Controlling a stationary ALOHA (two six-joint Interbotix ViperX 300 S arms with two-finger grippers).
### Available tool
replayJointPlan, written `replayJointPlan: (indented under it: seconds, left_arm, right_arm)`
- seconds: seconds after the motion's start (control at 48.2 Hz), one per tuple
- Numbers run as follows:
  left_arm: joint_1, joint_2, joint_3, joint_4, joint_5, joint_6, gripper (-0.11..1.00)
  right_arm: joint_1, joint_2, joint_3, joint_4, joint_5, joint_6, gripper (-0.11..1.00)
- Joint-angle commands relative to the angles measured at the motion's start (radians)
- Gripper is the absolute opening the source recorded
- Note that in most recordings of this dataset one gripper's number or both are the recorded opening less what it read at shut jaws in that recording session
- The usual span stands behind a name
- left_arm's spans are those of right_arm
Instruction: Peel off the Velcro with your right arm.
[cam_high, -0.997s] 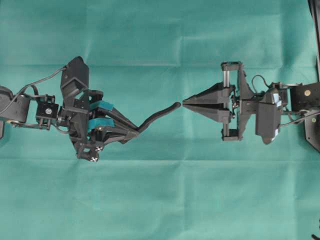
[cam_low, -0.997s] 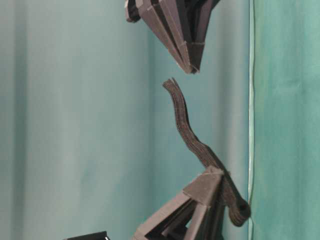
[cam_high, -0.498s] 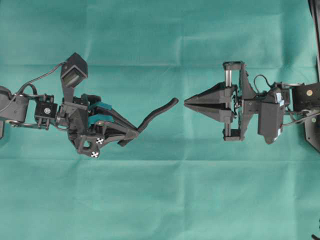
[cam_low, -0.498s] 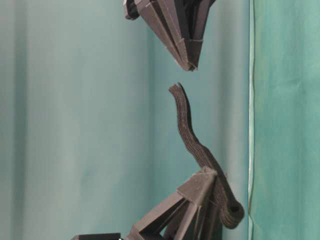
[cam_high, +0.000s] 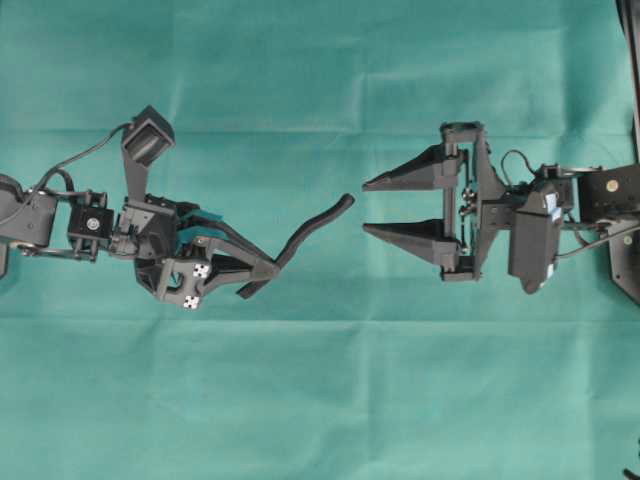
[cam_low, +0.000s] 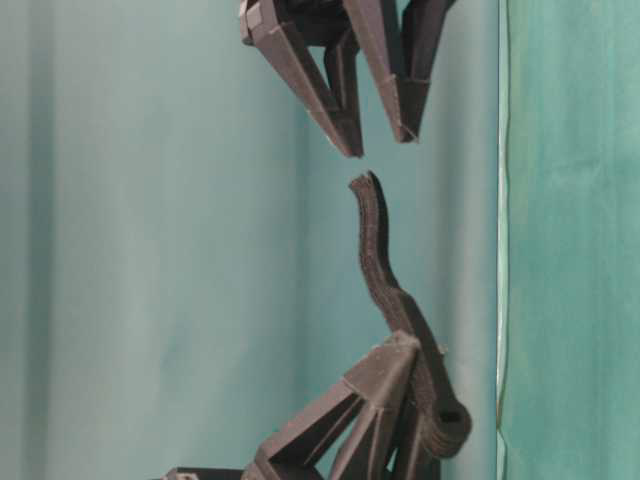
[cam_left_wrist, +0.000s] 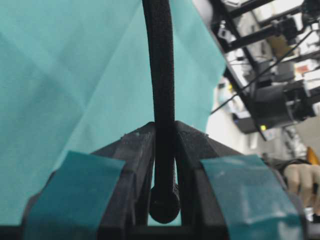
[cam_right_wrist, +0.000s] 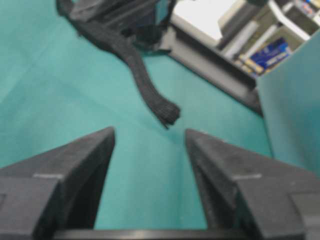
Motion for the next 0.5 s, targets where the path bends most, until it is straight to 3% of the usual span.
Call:
replayJointPlan:
  seconds: [0.0,0.478]
  left_arm:
    - [-0.006,-0.021,-0.021,0.0,-0.015,-0.005,0.1]
    - [-0.005,-0.02,-0.021,-0.002,-0.037,-0.008,0.1]
  right_arm:
    - [-0.003,0.003,-0.026,0.0,-0.012,-0.002,0.23]
    - [-0.002,0.015,-0.02,-0.014,-0.048,-0.003,0.23]
